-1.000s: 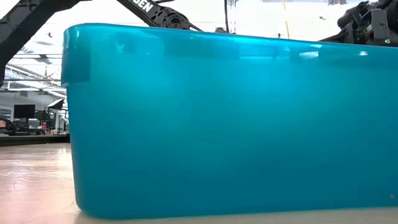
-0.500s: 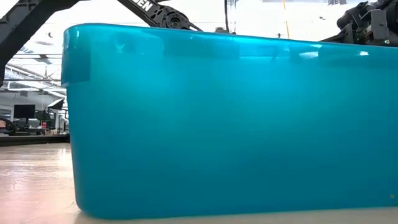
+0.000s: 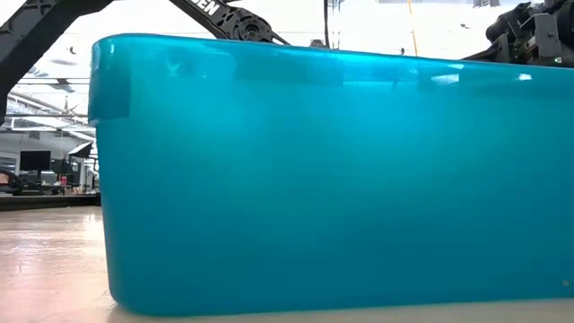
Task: Pick & Place food coloring
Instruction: Put the small blue coloring bottle into the blue bin
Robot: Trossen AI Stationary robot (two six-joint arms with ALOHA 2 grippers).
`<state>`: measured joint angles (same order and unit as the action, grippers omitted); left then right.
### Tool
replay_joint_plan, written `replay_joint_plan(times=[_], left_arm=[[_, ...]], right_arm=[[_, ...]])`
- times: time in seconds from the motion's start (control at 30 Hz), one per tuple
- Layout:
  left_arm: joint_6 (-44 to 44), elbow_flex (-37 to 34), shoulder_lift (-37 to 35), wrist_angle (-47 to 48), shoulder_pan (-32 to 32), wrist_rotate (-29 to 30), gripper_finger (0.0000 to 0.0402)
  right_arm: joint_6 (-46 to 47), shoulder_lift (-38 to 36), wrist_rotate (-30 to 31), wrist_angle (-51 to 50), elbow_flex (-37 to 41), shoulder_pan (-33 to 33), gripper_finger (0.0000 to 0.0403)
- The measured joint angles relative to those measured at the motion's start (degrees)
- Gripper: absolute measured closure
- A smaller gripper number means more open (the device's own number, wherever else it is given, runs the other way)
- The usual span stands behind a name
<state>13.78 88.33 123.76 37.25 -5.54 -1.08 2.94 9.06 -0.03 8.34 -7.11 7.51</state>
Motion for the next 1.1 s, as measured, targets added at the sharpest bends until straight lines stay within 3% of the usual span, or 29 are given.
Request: replay_joint_plan(times=[0.2, 0.63, 1.1], left_arm=[[0.84, 0.00, -0.02, -0.78, 0.00, 0.02, 0.0139], [0.83, 0.00, -0.04, -1.09, 0.04, -0.20, 0.0219], [0.91, 1.51, 0.04, 0.73, 0.02, 3.05, 0.0220]], right_arm=[[0.00, 0.02, 0.00, 0.00, 0.00, 0.00, 0.0243], [0.00, 0.02, 0.00, 0.00, 0.00, 0.00, 0.0243], [0.00, 0.02, 0.00, 0.00, 0.02, 0.00, 0.0243]])
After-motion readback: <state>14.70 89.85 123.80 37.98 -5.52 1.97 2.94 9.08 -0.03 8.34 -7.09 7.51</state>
